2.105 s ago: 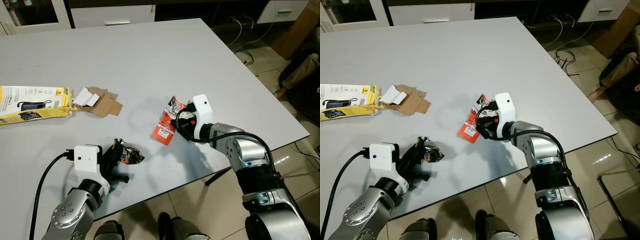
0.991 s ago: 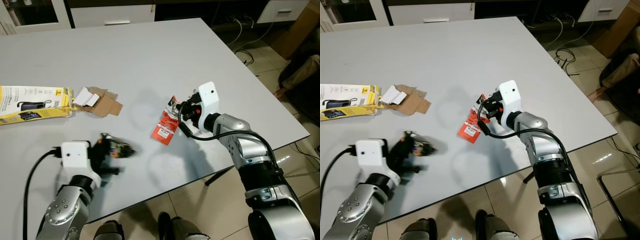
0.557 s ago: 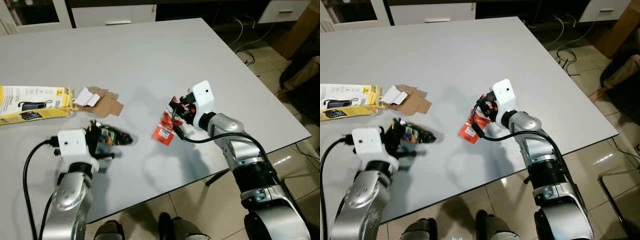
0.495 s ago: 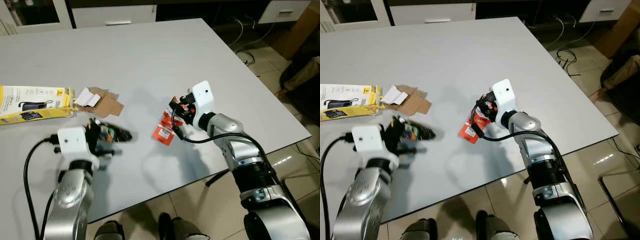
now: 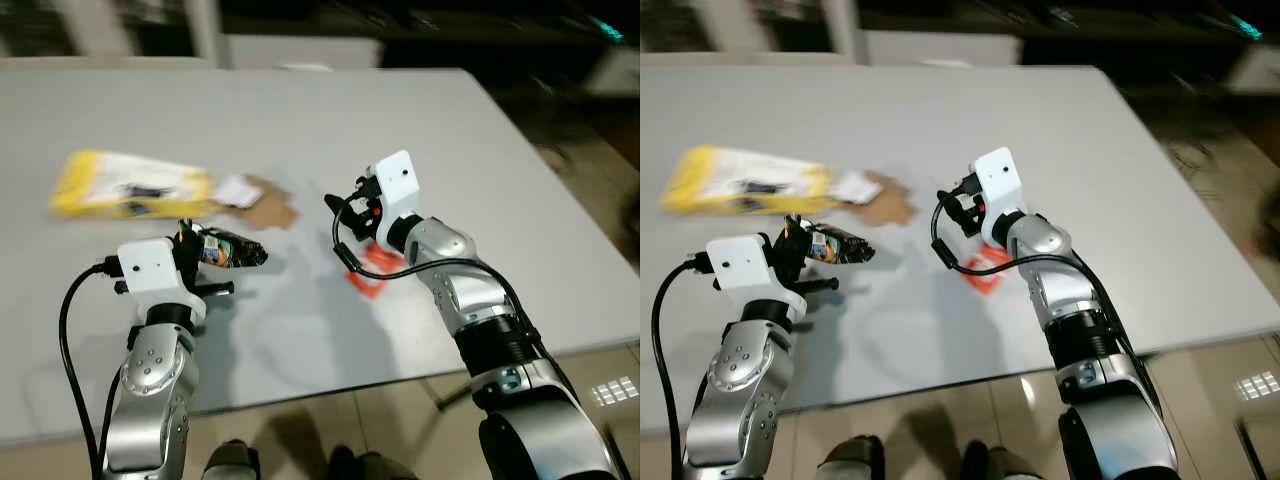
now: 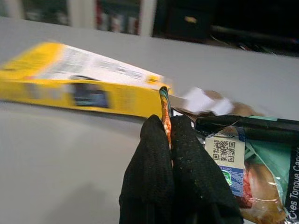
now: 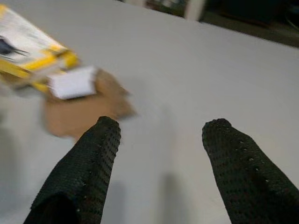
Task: Picking trash to rubbish bin
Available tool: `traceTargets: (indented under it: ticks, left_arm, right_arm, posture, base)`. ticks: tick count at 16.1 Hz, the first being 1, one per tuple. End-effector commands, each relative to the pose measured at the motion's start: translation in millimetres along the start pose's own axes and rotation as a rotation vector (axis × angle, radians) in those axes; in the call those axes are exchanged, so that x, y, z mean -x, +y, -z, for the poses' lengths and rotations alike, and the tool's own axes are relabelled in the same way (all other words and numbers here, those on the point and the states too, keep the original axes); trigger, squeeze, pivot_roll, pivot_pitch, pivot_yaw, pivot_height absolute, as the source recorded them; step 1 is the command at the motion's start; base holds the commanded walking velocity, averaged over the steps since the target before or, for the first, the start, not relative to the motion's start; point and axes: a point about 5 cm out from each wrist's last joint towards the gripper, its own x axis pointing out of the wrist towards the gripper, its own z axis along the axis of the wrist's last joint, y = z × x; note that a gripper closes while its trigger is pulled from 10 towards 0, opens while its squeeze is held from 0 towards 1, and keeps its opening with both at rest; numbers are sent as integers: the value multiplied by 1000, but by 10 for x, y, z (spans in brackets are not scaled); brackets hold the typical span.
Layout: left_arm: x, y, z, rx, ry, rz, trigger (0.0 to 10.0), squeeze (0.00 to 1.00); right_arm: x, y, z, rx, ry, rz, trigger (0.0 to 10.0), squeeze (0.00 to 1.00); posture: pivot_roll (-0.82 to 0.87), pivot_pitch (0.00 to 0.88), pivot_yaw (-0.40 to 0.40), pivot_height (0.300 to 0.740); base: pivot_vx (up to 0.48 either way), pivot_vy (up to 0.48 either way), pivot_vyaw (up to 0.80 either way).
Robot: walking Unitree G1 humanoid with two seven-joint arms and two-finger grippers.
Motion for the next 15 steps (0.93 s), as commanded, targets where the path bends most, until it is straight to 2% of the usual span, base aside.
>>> traceTargets:
  ticks: [1,2,8,15]
  left_arm:
    - [-15,-26,31,15,9,9,10000,0]
    - [-28,-40,34,19,9,17,10000,0]
    - [-43,-47,42,59,18,48,10000,0]
    - [-54,-13,84,78,36,32,10000,0]
  right_arm:
    - [-7,-26,-11,11,-3,17,10000,898]
    - [-12,-35,-9,9,-4,22,10000,0]
    - [-9,-51,-17,6,-13,23,10000,0]
    - [-11,-47,-12,10,-16,19,10000,0]
  posture:
    - [4,83,-74,740]
    - [2,81,-73,740]
    - [-4,77,-75,740]
    - [-5,77,-78,740]
  base:
    - [0,0,794]
    - [0,0,0]
    - [0,0,0]
    - [0,-206,0]
